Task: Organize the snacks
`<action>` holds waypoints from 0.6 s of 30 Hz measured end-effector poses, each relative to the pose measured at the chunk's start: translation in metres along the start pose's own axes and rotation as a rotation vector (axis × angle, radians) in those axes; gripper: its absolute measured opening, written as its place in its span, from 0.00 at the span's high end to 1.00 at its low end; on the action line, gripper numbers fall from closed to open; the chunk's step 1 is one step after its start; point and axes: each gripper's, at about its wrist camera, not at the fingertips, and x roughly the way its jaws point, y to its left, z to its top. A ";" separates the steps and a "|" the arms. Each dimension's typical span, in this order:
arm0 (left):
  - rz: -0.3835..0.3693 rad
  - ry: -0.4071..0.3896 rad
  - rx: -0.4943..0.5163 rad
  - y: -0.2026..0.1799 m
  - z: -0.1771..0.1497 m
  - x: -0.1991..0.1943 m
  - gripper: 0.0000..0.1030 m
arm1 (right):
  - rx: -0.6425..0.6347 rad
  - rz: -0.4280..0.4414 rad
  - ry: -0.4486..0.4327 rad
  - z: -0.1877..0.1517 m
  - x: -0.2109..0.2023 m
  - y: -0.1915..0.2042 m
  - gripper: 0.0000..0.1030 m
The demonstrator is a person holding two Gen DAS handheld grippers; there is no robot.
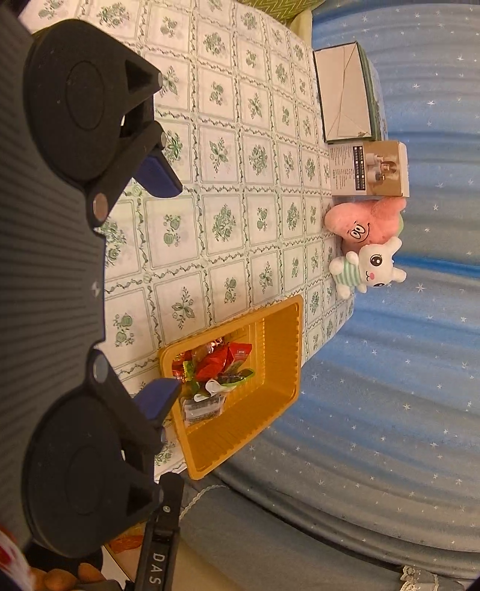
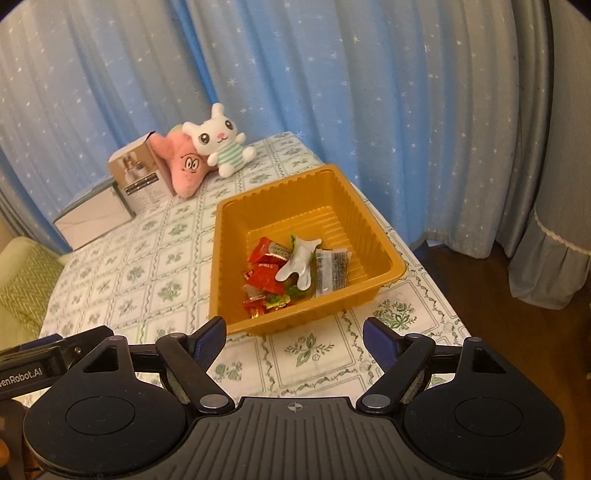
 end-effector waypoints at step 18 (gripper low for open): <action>0.049 -0.014 -0.023 0.003 -0.026 -0.070 0.00 | -0.110 -0.023 -0.012 -0.033 -0.059 0.031 0.22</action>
